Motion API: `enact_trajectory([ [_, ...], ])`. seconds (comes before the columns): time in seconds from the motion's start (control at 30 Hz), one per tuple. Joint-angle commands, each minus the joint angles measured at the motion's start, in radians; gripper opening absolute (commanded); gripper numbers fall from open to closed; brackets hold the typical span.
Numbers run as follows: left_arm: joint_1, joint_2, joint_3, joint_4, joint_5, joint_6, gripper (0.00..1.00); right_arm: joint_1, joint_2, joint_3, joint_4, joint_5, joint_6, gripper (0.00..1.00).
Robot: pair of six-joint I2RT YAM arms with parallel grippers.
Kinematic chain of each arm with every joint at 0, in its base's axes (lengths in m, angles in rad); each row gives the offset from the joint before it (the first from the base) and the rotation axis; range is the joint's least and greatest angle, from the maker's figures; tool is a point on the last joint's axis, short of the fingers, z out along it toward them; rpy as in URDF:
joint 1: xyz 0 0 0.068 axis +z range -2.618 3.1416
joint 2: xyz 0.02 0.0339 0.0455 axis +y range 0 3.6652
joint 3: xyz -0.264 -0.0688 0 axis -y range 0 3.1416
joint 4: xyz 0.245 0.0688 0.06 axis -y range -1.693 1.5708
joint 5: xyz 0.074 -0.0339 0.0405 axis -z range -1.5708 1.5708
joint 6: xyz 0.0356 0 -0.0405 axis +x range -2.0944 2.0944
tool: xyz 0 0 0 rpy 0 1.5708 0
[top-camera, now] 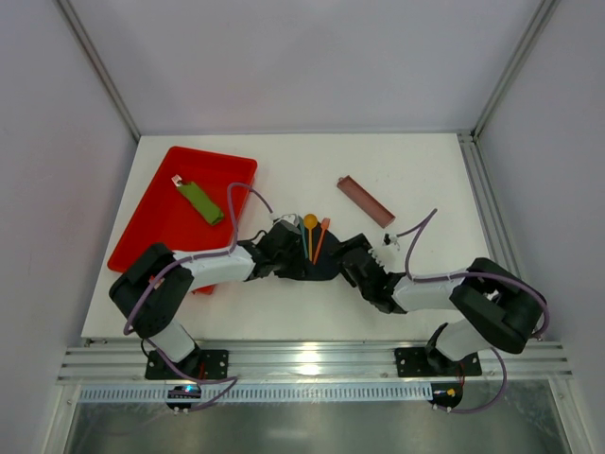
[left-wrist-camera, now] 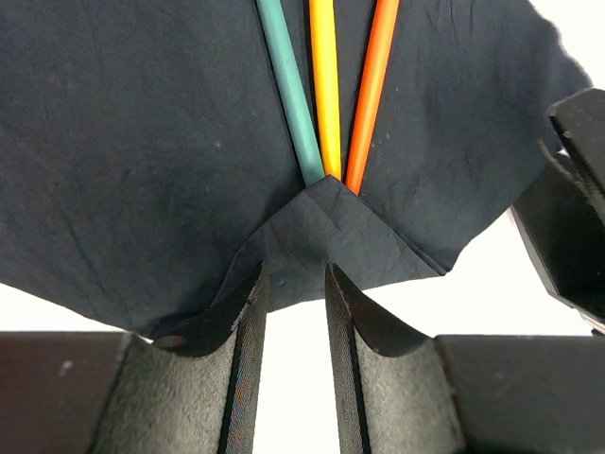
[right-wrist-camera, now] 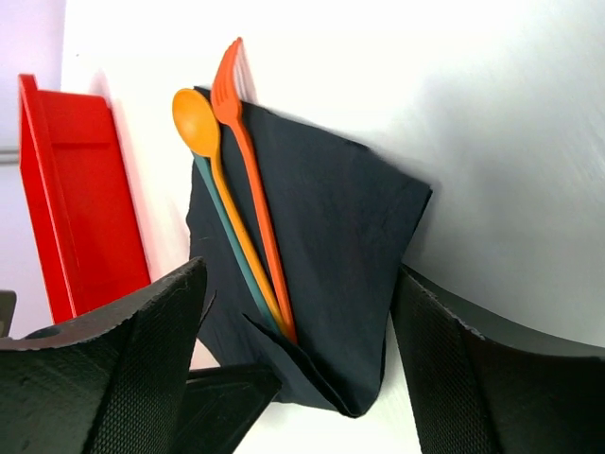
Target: Place the utensils on the paper napkin and roll it up
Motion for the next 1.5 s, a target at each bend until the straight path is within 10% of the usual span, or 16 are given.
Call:
enact_trajectory([
  [0.0, 0.005, -0.005, -0.009, -0.01, -0.009, 0.002, 0.31, -0.001, 0.068, -0.07, 0.018, 0.022, -0.137, 0.78],
  [0.43, 0.005, -0.003, 0.002, -0.019, -0.012, 0.007, 0.3, -0.002, 0.046, -0.185, 0.159, 0.08, -0.211, 0.44],
  [0.83, 0.005, -0.008, -0.004, -0.017, -0.009, 0.004, 0.3, -0.037, 0.119, -0.199, 0.414, -0.018, -0.303, 0.6],
  [1.47, 0.005, 0.005, -0.001, 0.012, 0.015, -0.01, 0.3, -0.047, 0.18, -0.264, 0.779, -0.041, -0.501, 0.29],
])
